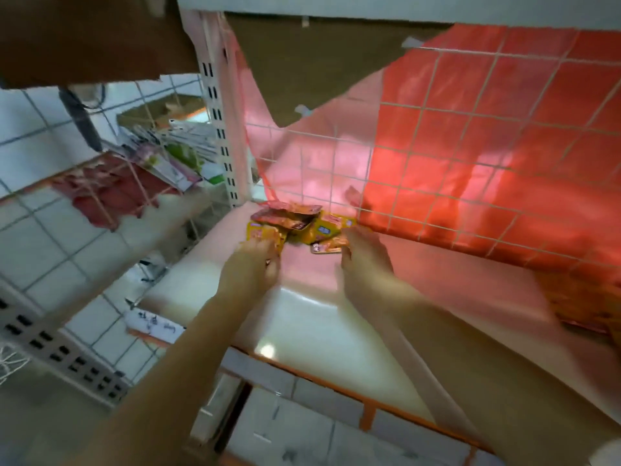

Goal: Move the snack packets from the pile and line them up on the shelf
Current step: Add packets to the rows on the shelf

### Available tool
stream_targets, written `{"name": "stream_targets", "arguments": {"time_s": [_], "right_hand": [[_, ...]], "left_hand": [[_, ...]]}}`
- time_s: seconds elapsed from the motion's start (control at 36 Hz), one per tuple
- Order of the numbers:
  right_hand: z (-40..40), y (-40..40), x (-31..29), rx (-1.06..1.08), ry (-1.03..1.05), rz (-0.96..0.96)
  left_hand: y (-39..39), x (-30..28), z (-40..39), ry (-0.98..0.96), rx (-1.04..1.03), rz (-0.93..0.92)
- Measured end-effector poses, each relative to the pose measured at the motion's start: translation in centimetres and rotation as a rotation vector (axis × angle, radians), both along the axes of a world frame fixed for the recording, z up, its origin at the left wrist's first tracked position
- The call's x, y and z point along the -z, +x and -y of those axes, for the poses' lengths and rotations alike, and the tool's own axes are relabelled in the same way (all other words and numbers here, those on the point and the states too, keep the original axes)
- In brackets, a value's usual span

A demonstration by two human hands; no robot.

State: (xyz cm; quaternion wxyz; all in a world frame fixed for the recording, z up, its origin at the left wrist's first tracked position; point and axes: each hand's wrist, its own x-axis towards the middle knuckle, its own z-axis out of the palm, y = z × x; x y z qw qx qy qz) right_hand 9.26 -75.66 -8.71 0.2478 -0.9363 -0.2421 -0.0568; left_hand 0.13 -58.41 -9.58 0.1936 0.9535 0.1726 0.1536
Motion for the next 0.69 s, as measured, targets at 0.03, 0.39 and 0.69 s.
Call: {"name": "stream_targets", "arguments": {"time_s": [0.03, 0.39, 0.69], "right_hand": [[-1.0, 0.6, 0.1, 0.021, -0.015, 0.01], [-0.9, 2.5, 3.1, -0.044, -0.205, -0.084], [1.2, -2.0, 2.3, 0.079, 0.637, -0.471]], "left_hand": [[0.3, 0.1, -1.0, 0.011, -0.012, -0.034], [4.4, -0.3, -4.1, -0.18, -0.111, -0.281], [2.5, -0.7, -3.6, -0.385, 0.036, -0.314]]}}
